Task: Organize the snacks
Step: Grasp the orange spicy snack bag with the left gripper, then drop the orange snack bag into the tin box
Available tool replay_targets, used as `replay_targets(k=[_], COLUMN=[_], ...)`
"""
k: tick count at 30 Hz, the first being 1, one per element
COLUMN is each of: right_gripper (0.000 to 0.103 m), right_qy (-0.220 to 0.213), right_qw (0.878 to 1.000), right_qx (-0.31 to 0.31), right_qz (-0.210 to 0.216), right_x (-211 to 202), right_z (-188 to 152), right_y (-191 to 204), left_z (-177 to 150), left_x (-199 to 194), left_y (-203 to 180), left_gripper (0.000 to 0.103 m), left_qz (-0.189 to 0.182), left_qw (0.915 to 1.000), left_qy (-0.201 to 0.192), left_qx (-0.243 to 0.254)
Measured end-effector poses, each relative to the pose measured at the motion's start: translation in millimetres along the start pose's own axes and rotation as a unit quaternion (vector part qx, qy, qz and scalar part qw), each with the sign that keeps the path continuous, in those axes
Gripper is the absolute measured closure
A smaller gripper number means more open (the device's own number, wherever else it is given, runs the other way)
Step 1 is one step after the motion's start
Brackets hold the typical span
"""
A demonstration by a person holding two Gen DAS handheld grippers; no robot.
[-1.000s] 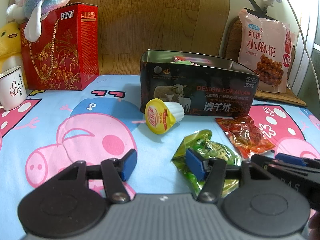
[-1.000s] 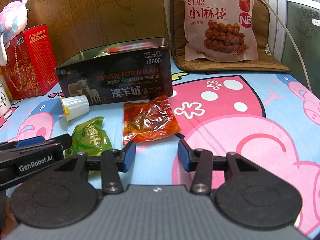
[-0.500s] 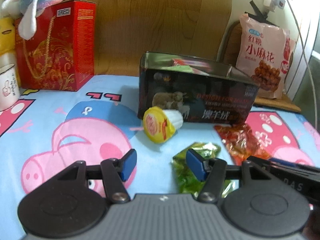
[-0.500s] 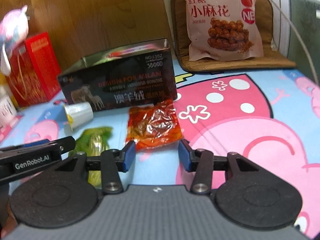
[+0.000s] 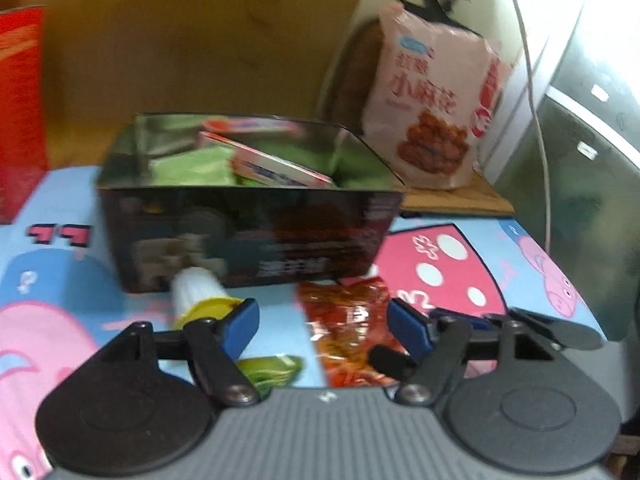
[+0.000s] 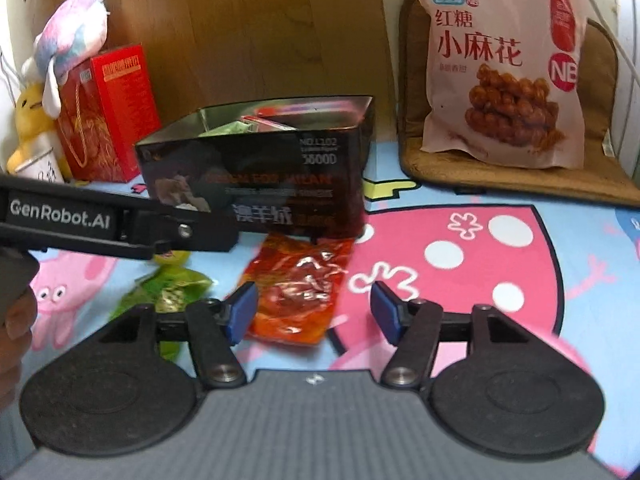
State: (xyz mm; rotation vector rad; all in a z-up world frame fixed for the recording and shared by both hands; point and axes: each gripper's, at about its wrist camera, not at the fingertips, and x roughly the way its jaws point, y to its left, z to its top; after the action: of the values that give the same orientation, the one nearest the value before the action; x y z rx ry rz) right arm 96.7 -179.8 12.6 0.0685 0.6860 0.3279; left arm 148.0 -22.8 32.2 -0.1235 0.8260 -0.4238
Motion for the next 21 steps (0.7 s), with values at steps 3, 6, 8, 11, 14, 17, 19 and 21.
replay_targets(k=[3, 6, 8, 11, 14, 17, 19, 21], right_gripper=[0.05, 0.089, 0.096, 0.097, 0.097, 0.098, 0.098, 0.098], right_qy=[0.008, 0.017, 0.012, -0.002, -0.038, -0.076, -0.106, -0.136], right_qw=[0.999, 0.995, 0.993, 0.989, 0.989, 0.985, 0.982, 0.98], right_qx=[0.006, 0.026, 0.042, 0.075, 0.072, 0.074, 0.072, 0.06], right_qz=[0.038, 0.095, 0.111, 0.125, 0.126, 0.132, 0.137, 0.136], right_x=[7, 10, 11, 6, -13, -32, -46, -52], right_z=[-1, -1, -6, -8, 1, 21, 36, 55], right_y=[-8, -12, -15, -18, -15, -11, -10, -5], left_z=[-3, -10, -11, -10, 0, 20, 35, 53], left_x=[19, 23, 21, 15, 0, -30, -47, -54], left_y=[-1, 4, 6, 14, 18, 10, 6, 3], left_gripper=[0.035, 0.039, 0.044, 0.051, 0.051, 0.051, 0.051, 0.051], left_qz=[-0.005, -0.008, -0.006, -0.011, -0.035, -0.039, -0.034, -0.018], left_qw=[0.9995, 0.9996, 0.9995, 0.9983, 0.9965, 0.9957, 0.9941, 0.9926], left_qy=[0.031, 0.018, 0.013, 0.009, -0.005, -0.056, -0.092, -0.118], left_qx=[-0.01, -0.023, -0.028, -0.057, -0.075, -0.062, -0.046, -0.027])
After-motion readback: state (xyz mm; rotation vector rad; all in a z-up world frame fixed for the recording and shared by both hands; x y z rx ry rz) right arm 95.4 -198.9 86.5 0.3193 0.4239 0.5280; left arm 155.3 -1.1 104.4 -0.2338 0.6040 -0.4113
